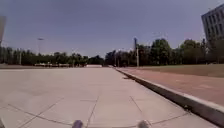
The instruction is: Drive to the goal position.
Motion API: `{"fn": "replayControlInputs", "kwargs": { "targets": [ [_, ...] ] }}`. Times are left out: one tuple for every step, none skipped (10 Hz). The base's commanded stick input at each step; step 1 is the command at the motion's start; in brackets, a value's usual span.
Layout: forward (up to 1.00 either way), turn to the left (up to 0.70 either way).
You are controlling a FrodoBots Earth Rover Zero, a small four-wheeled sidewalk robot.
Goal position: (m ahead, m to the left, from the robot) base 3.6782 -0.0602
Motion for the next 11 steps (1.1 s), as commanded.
{"fn": "replayControlInputs", "kwargs": {
  "targets": [
    [0.85, 0.0],
    [0.85, 0.0],
    [0.85, 0.0],
    [0.85, 0.0],
    [0.85, 0.0],
    [0.85, 0.0],
    [0.85, 0.0],
    [0.85, 0.0],
    [0.85, 0.0],
    [0.85, 0.0],
    [0.85, 0.0]
  ]
}}
